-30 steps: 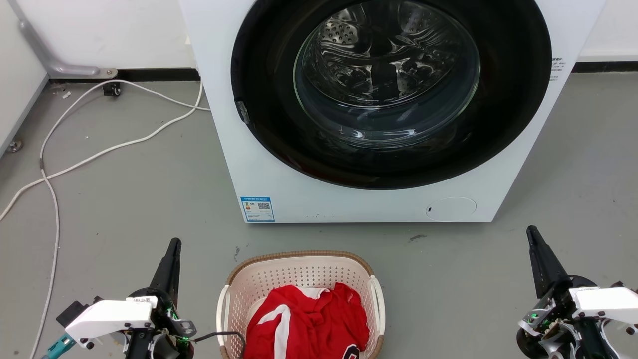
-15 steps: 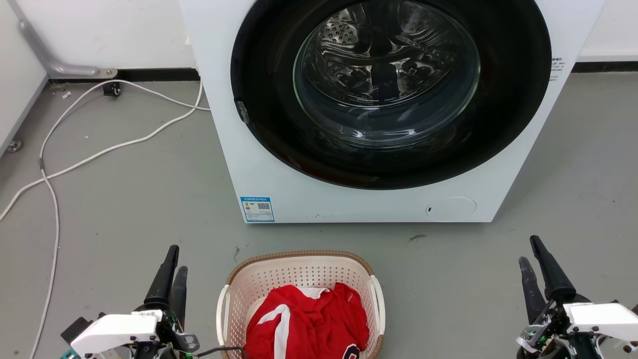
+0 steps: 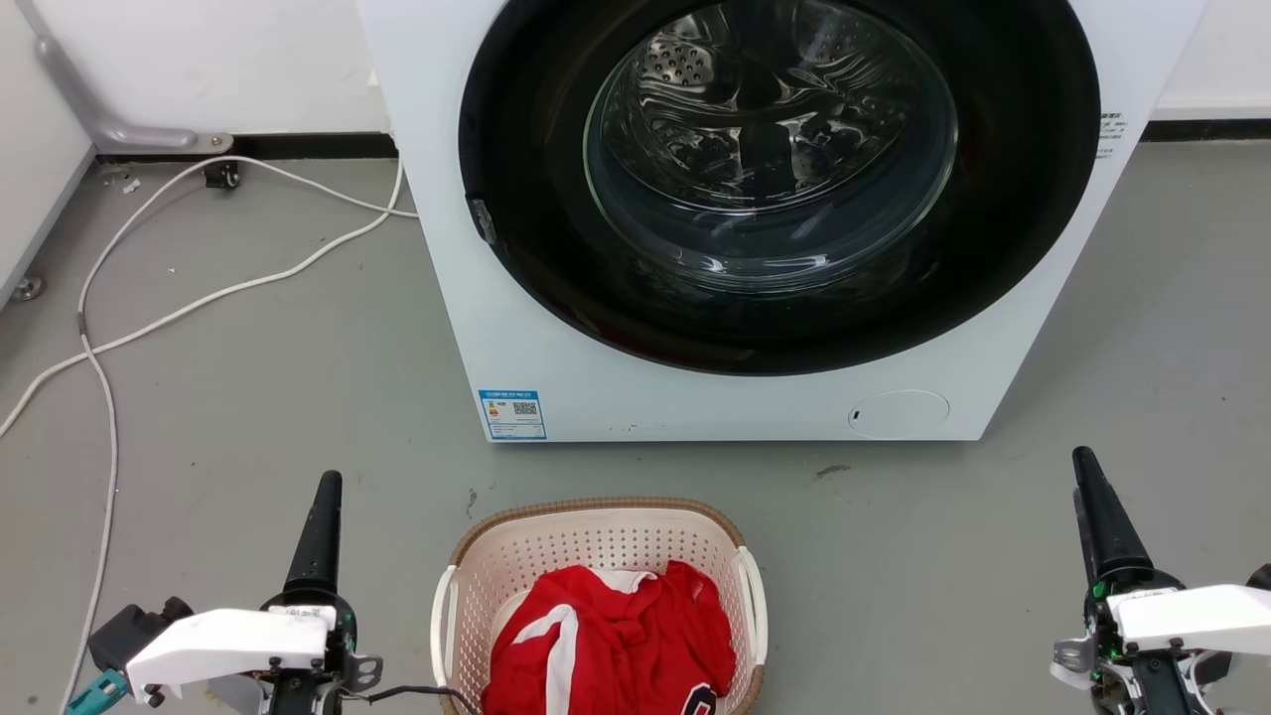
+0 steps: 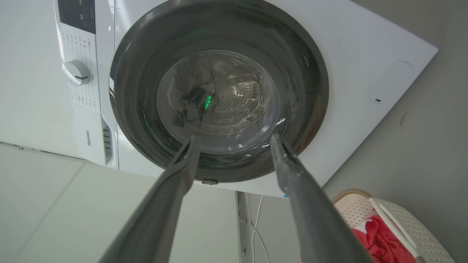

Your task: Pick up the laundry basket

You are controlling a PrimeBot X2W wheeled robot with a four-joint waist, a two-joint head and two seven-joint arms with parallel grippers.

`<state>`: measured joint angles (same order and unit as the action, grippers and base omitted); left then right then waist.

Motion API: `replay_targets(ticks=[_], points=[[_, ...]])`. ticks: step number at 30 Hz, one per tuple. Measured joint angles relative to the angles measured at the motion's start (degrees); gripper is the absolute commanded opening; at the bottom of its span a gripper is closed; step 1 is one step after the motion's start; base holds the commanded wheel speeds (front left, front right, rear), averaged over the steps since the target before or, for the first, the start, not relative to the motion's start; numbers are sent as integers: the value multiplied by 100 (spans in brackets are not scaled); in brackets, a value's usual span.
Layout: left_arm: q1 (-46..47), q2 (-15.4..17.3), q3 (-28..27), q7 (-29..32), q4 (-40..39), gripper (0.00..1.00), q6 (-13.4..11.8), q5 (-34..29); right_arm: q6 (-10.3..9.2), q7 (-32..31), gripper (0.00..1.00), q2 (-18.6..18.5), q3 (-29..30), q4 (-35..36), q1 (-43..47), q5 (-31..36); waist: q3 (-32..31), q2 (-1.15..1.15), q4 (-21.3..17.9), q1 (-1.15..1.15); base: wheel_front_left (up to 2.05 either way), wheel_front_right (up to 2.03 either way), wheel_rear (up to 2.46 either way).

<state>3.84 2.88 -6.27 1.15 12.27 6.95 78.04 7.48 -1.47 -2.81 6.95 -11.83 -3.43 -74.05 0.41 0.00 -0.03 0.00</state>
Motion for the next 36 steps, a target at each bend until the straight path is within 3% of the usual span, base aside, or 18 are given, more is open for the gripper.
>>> replay_targets(ticks=[17,36], points=[[-121,-1,215,-370,-290,100,-175,-1944,1,375,100,0,-122,438,208,2384,-6,0,3,0,0,0,0],[-239,-1,356,-712,-505,100,-244,-3527,1,724,100,0,-159,742,372,4108,-18,0,9,0,0,0,0]])
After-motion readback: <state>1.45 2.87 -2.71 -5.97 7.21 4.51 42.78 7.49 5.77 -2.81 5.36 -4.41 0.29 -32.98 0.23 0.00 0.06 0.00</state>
